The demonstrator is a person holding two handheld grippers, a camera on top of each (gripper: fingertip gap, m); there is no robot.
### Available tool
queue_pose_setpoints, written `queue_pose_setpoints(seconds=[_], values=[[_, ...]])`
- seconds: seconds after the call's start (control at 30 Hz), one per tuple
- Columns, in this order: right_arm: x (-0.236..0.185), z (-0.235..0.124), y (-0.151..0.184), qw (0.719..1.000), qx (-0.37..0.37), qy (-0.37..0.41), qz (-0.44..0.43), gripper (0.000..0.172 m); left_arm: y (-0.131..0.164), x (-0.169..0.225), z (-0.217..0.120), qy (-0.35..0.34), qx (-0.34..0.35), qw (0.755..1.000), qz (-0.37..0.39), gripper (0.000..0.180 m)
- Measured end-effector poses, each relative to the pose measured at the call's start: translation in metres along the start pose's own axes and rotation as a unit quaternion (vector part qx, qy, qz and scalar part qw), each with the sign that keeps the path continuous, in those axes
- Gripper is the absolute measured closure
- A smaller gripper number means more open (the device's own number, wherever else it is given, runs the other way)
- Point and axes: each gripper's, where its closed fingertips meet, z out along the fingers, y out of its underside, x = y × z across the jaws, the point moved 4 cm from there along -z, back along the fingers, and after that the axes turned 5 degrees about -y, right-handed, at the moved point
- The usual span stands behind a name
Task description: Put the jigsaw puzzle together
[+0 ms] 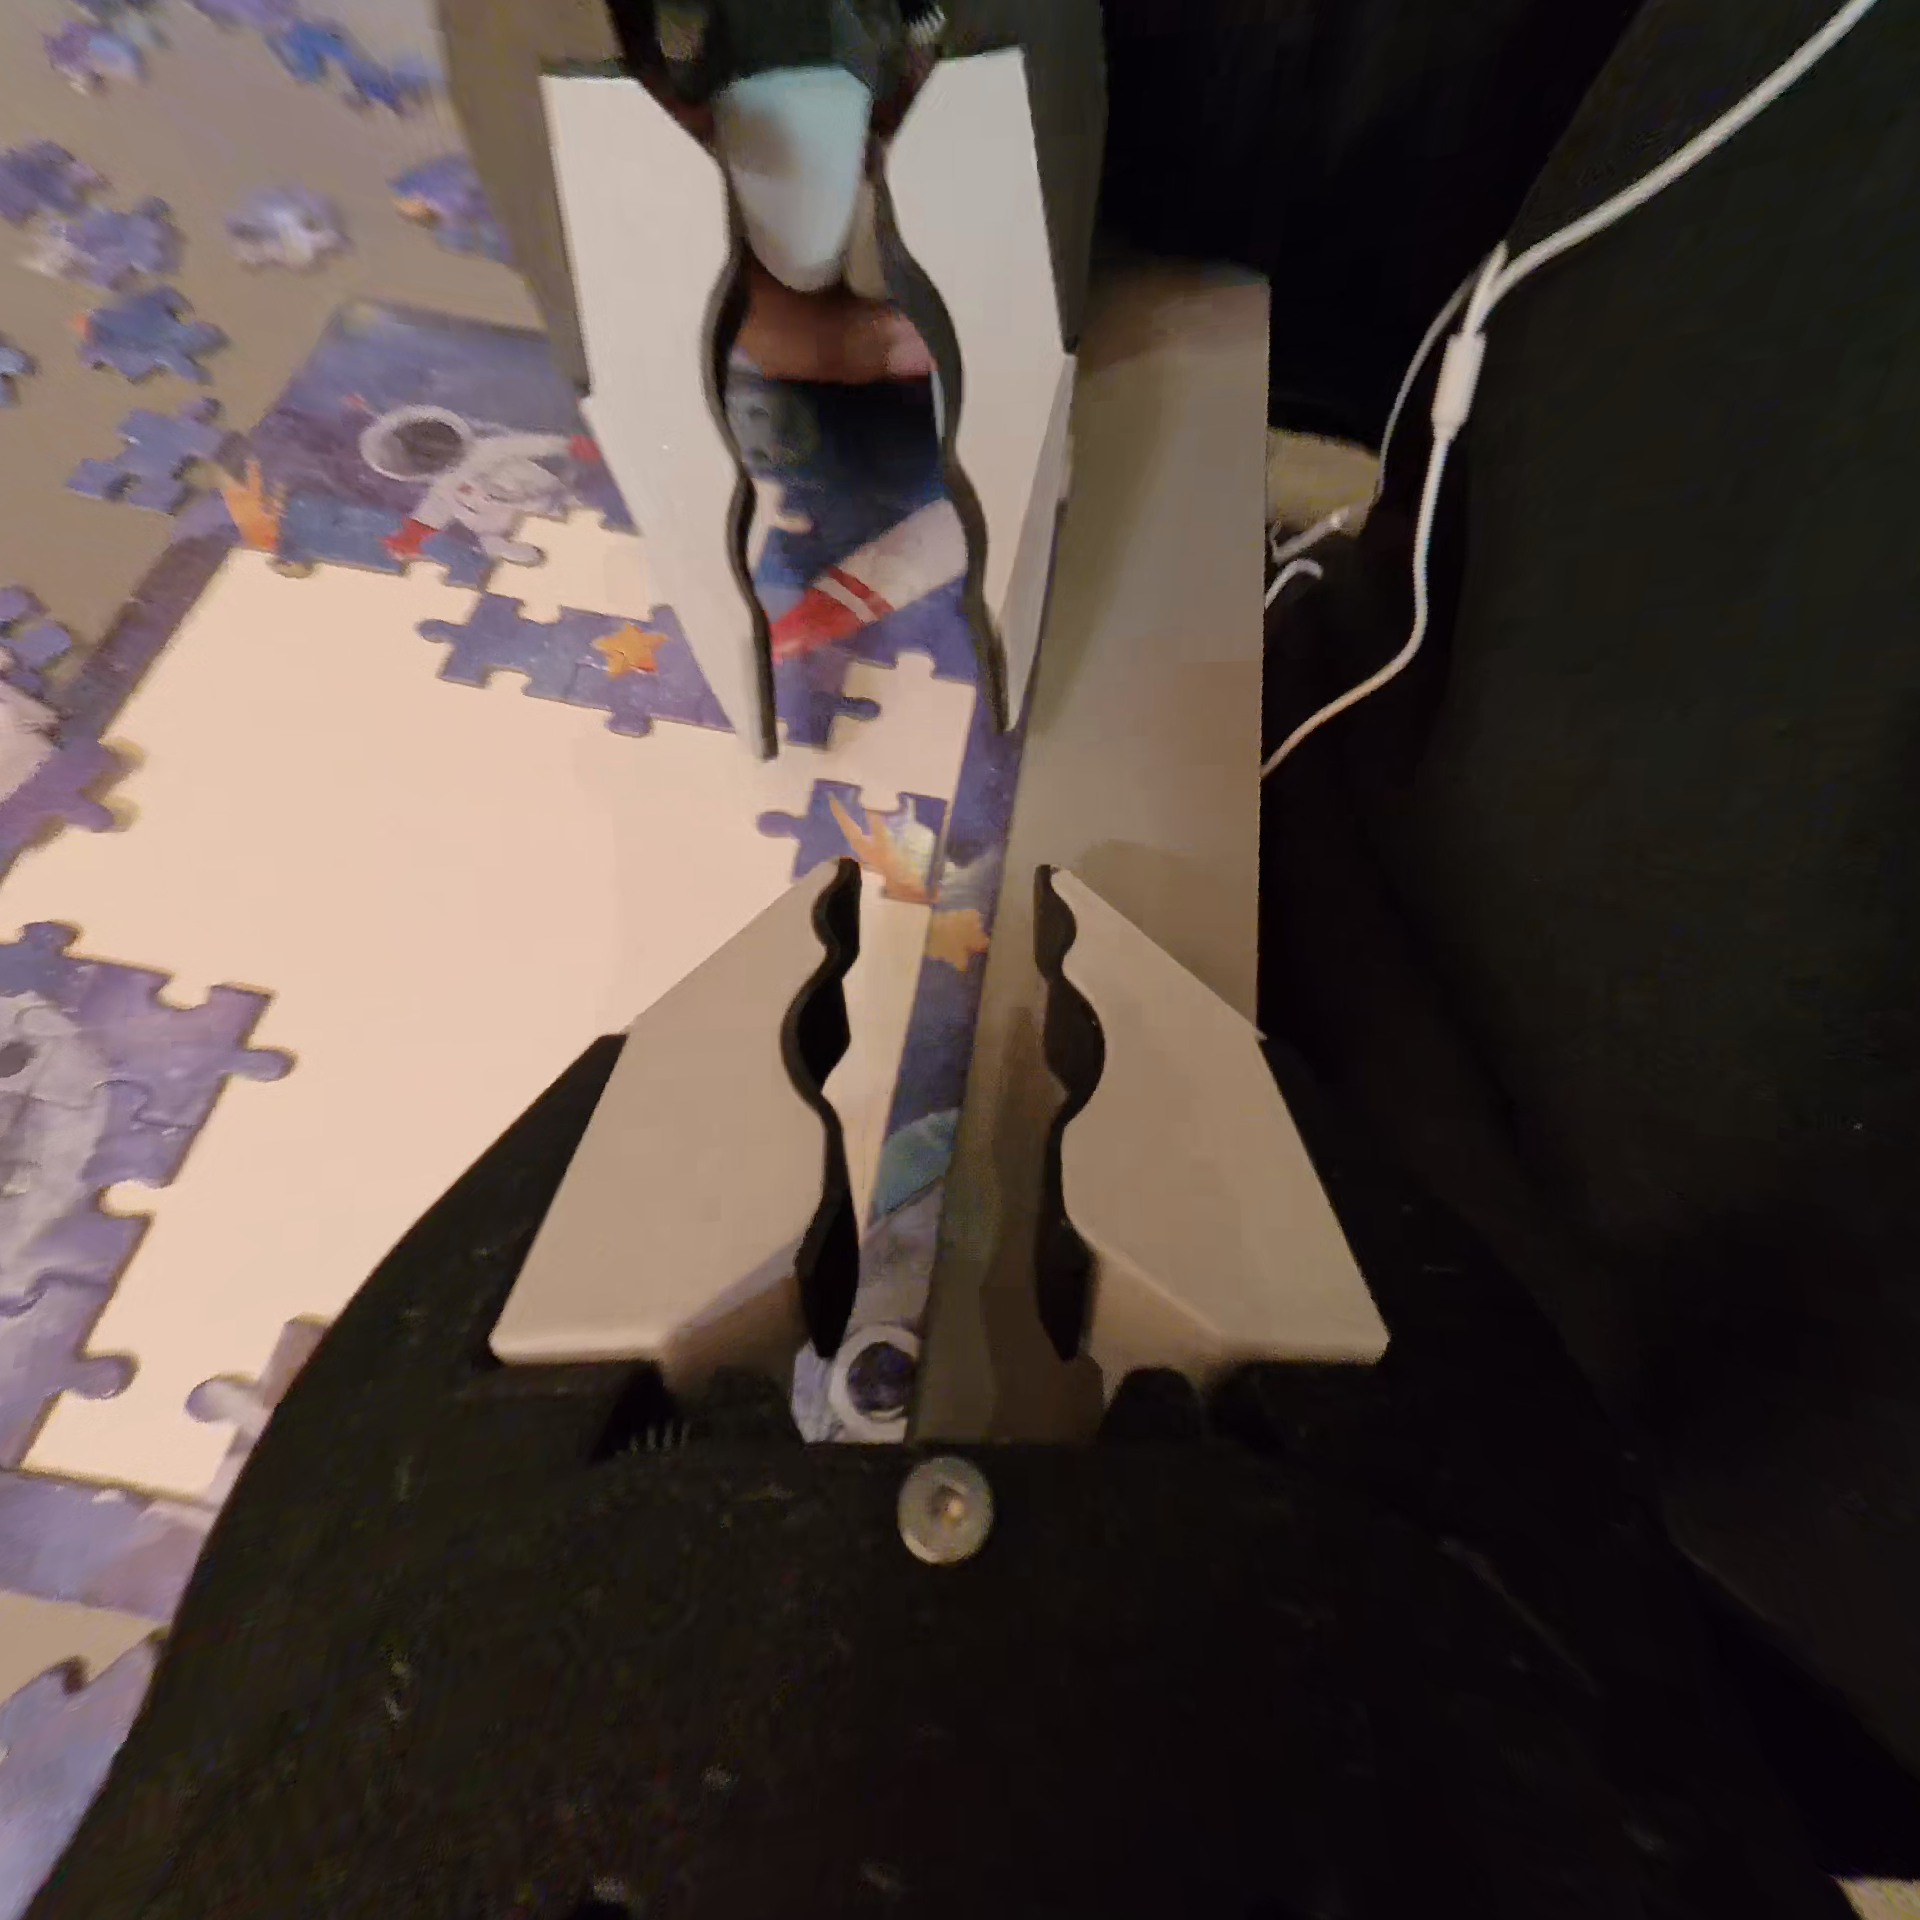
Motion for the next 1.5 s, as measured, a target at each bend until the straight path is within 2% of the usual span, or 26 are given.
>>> queue_pose_setpoints(seconds=[0.17, 0.37, 0.53, 0.73, 0.9, 1.03, 1.17, 1.27, 1.33, 1.4, 1.5], values=[[0.022, -0.040, -0.011, 0.993, 0.096, 0.065, 0.014, 0.129, -0.013, -0.022, -0.025, -0.014, 0.109, 0.992, -0.062, 0.148], [0.061, -0.097, 0.000, 0.961, 0.144, 0.235, 0.036, 0.135, -0.021, -0.037, -0.044, -0.043, 0.190, 0.976, -0.099, 0.144], [0.066, -0.121, 0.001, 0.941, 0.183, 0.280, 0.040, 0.137, -0.030, -0.038, -0.048, -0.102, 0.185, 0.975, -0.069, 0.142], [0.078, -0.132, 0.012, 0.927, 0.176, 0.326, 0.053, 0.138, -0.058, -0.054, -0.064, -0.180, 0.198, 0.962, -0.058, 0.135], [0.089, -0.148, 0.026, 0.907, 0.184, 0.373, 0.069, 0.141, -0.081, -0.106, -0.071, -0.240, 0.185, 0.953, -0.034, 0.126], [0.100, -0.164, 0.044, 0.885, 0.171, 0.426, 0.082, 0.147, -0.077, -0.173, -0.057, -0.276, 0.138, 0.951, -0.033, 0.121], [0.117, -0.196, 0.062, 0.853, 0.150, 0.494, 0.078, 0.158, -0.066, -0.239, -0.047, -0.295, 0.112, 0.948, -0.033, 0.139], [0.139, -0.221, 0.081, 0.835, 0.128, 0.527, 0.091, 0.159, -0.059, -0.277, -0.046, -0.285, 0.118, 0.950, -0.058, 0.162], [0.150, -0.231, 0.092, 0.833, 0.124, 0.527, 0.116, 0.161, -0.050, -0.285, -0.049, -0.278, 0.105, 0.951, -0.080, 0.172], [0.152, -0.228, 0.094, 0.843, 0.140, 0.502, 0.137, 0.160, -0.037, -0.281, -0.056, -0.295, 0.103, 0.946, -0.082, 0.180], [0.141, -0.213, 0.097, 0.851, 0.144, 0.485, 0.139, 0.161, -0.032, -0.271, -0.062, -0.306, 0.122, 0.939, -0.094, 0.180]])
